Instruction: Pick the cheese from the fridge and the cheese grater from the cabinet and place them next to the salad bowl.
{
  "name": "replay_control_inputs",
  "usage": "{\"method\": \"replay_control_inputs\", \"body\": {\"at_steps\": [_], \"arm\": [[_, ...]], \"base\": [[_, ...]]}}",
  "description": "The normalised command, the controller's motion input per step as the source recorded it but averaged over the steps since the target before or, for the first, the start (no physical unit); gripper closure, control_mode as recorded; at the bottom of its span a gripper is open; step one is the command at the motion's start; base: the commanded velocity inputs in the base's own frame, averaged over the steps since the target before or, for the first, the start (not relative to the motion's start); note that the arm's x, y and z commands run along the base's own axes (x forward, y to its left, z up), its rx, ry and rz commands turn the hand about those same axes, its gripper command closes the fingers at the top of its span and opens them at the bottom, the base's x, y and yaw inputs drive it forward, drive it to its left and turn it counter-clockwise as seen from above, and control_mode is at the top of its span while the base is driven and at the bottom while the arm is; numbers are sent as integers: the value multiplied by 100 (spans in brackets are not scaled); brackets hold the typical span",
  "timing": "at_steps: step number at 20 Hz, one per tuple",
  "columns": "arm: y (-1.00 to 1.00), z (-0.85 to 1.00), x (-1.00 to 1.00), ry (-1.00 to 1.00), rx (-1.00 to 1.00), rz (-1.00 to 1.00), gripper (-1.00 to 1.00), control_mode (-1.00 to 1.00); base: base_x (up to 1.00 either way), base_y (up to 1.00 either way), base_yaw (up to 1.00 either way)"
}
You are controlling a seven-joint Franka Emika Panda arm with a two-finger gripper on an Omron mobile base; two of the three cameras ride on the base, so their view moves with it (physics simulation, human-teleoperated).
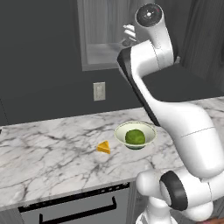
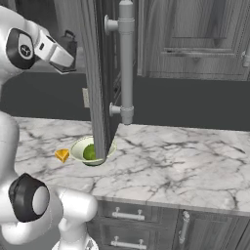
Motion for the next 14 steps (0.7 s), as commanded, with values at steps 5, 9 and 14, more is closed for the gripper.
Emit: {"method": "replay_control_inputs", "body": {"at_steps": [5,9,14], "arm": [[25,-1,-63,0,-5,0,100,-100],[23,-7,-59,0,-2,0,100,-100],[25,-16,-50,0,-3,0,100,-100]], "base": [[0,0,0],[0,0,0],[0,0,0]]}}
